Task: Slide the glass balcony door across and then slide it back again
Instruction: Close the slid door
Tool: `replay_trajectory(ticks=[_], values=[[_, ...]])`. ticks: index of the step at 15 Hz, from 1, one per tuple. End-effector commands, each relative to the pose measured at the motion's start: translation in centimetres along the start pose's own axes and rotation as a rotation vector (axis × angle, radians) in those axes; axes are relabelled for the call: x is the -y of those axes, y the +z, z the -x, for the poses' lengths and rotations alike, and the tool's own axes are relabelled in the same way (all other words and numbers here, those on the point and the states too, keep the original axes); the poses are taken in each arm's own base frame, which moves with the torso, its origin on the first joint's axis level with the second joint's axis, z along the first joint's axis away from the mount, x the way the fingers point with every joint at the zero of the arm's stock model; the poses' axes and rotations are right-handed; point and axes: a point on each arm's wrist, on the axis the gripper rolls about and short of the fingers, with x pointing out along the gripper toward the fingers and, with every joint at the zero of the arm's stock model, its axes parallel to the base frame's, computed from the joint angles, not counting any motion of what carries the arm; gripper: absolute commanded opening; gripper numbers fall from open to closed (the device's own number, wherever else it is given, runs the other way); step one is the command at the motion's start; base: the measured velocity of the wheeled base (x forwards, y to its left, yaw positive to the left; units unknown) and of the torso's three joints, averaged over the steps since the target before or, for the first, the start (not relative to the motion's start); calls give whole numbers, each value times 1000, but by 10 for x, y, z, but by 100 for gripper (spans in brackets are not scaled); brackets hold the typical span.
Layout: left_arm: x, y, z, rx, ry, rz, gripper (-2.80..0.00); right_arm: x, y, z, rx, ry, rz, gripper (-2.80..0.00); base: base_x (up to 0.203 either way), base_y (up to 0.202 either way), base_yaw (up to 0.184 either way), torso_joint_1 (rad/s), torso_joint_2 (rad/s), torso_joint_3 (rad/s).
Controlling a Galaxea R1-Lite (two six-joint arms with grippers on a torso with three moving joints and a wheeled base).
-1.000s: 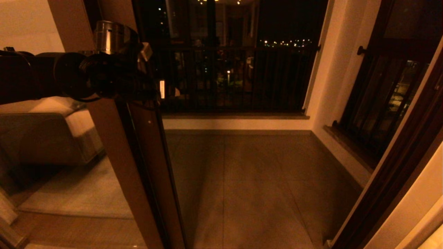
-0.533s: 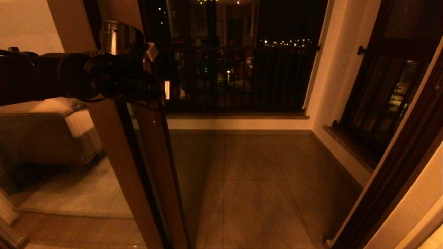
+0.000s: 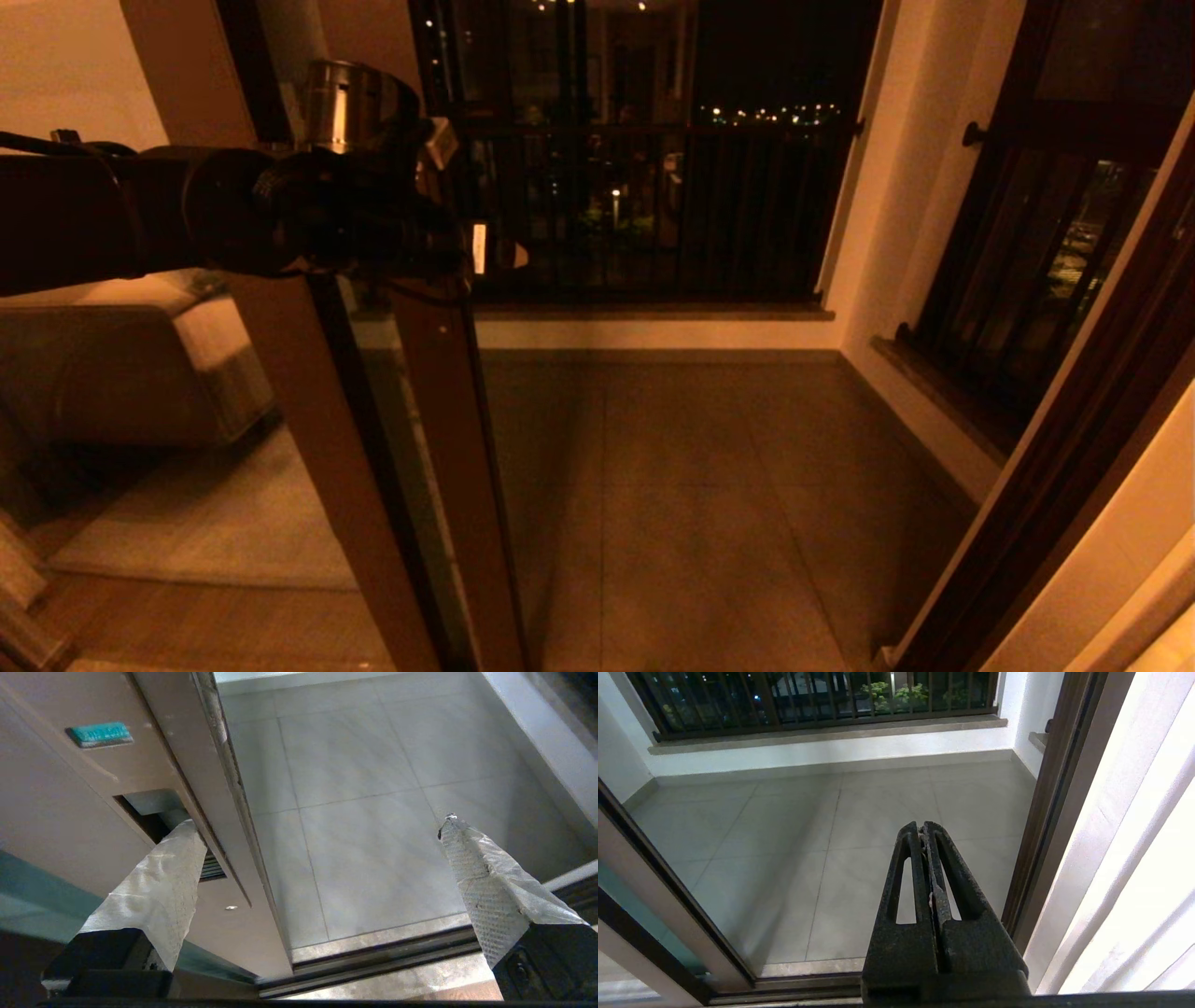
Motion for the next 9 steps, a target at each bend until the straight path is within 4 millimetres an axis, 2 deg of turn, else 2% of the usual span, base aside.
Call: replay_trajectory(ticks=[1, 9], values=[[5, -2, -1, -11, -6, -5, 0, 0, 0, 0, -1, -1, 0, -280, 0, 0, 0, 0, 0, 0], [26, 0, -1, 3, -50, -45, 0, 0, 0, 0, -1, -1, 0, -280, 0, 0, 0, 0, 0, 0]])
